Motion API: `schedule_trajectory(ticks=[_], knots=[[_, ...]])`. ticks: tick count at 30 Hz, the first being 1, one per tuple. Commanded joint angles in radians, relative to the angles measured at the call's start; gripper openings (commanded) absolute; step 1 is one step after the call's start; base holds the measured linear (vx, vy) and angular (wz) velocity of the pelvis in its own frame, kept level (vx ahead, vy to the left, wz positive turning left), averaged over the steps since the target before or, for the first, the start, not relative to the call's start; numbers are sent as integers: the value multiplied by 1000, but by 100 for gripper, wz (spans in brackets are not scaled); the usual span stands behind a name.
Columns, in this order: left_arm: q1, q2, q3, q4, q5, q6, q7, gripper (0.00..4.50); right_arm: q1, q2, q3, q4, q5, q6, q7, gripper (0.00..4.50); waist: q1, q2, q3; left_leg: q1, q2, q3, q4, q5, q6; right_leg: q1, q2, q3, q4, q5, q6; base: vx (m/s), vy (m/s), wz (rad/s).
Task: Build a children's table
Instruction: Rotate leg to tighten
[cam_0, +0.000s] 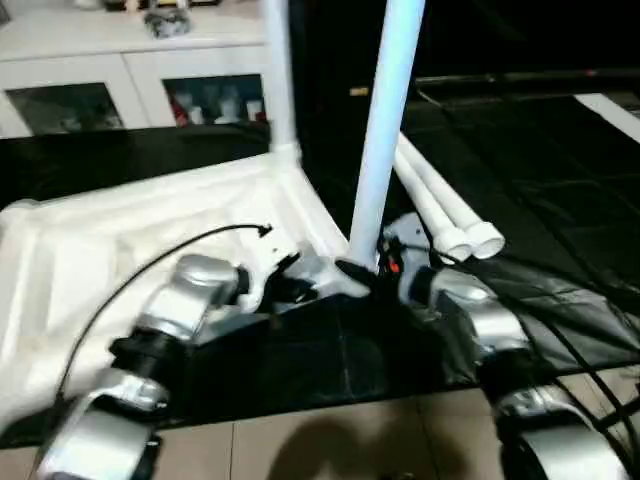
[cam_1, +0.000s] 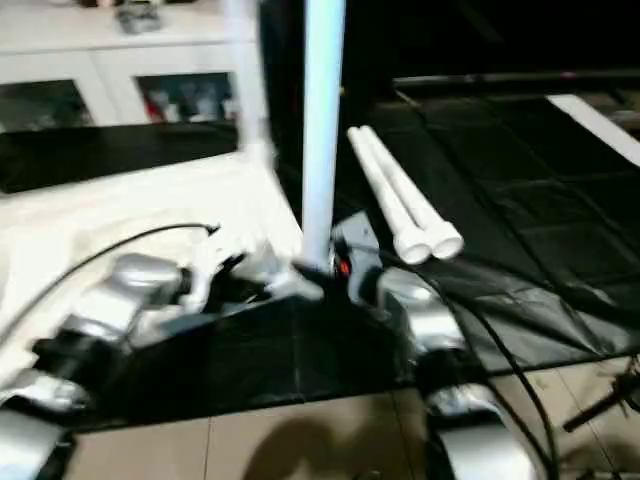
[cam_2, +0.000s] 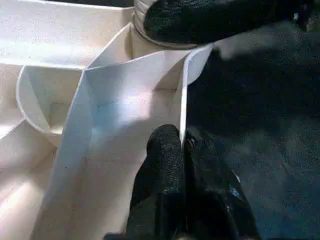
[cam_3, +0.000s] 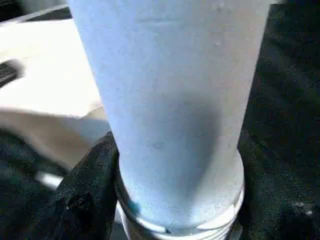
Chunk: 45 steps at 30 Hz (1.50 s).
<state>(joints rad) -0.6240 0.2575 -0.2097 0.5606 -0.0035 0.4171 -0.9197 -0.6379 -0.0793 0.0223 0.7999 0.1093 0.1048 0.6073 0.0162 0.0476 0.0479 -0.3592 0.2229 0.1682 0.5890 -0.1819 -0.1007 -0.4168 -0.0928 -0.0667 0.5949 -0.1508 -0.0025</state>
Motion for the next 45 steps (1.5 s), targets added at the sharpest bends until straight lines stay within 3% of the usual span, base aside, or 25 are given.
schedule_trajectory(ticks=[1,6,7,8,10,19,20,25,28,30,34,38,44,45], knots=[[-53,-79,40,-55,-15,33,133,0,-12,104,30,73,10,35,-60,279,3,-8,-61,-1,-13,10,-73,-298,19,49,-29,21,-85,-414,-186,0,0,0],[-56,-131,33,-74,6,61,222,0,-35,125,-9,125,-7,3,-123,279,5,-5,-66,-4,-12,10,-72,-271,33,54,-28,21,-78,-340,-206,0,0,0],[-55,-129,28,-69,13,54,225,0,-37,121,-19,131,0,-11,-122,335,6,-4,-69,-3,-11,11,-70,-262,36,55,-30,22,-77,-323,-211,0,0,0],[-54,-127,26,-67,16,50,224,0,-37,117,-22,132,3,-17,-122,349,8,0,-69,-4,-12,12,-69,-246,44,56,-28,22,-75,-288,-221,0,0,0],[-48,-110,17,-66,21,38,206,0,-34,102,-27,128,9,-34,-112,349,9,-3,-71,-7,-13,12,-68,-227,57,60,-28,21,-71,-250,-230,0,0,0],[-18,-28,-9,-44,30,-30,97,0,23,-15,-44,22,37,-83,90,440,10,3,-72,-9,-11,12,-66,-222,74,63,-28,21,-67,-206,-253,0,0,0],[-15,-17,-15,-41,30,-44,79,0,32,-33,-41,5,44,-86,128,440,12,0,-72,-9,-11,12,-66,-218,78,65,-26,20,-69,-201,-252,0,0,0],[1,55,-60,-20,33,-147,-59,0,74,-156,-17,-84,78,-83,353,446,24,1,-73,-7,-8,14,-62,-208,95,63,-26,21,-61,-158,-275,0,0,0],[10,103,-101,-18,42,-182,-156,0,75,-246,14,-107,46,-83,464,446,31,2,-73,-3,-6,16,-61,-219,91,61,-26,21,-62,-176,-276,0,0,0],[14,110,-107,-23,41,-187,-175,0,73,-258,18,-109,43,-82,479,446,36,0,-71,-5,-5,17,-61,-216,88,62,-26,22,-60,-175,-277,0,0,0],[28,152,-155,-40,44,-237,-283,0,65,-337,92,-152,30,-70,648,446,44,0,-70,-4,-5,17,-62,-239,81,62,-26,21,-63,-215,-267,0,0,0],[30,171,-182,-48,45,-257,-342,0,54,-354,141,-165,5,-74,720,446,46,-3,-68,-5,-3,16,-64,-246,76,60,-28,21,-64,-252,-257,0,0,0],[39,202,-217,-62,57,-301,-415,0,13,-336,156,-130,-2,-82,738,446,46,-7,-68,-3,-1,14,-67,-244,65,58,-30,24,-63,-278,-250,0,0,0],[41,206,-222,-65,58,-305,-424,0,10,-335,160,-130,0,-78,746,446,46,-12,-67,-3,-1,16,-66,-243,67,56,-29,24,-65,-277,-247,0,0,0]])
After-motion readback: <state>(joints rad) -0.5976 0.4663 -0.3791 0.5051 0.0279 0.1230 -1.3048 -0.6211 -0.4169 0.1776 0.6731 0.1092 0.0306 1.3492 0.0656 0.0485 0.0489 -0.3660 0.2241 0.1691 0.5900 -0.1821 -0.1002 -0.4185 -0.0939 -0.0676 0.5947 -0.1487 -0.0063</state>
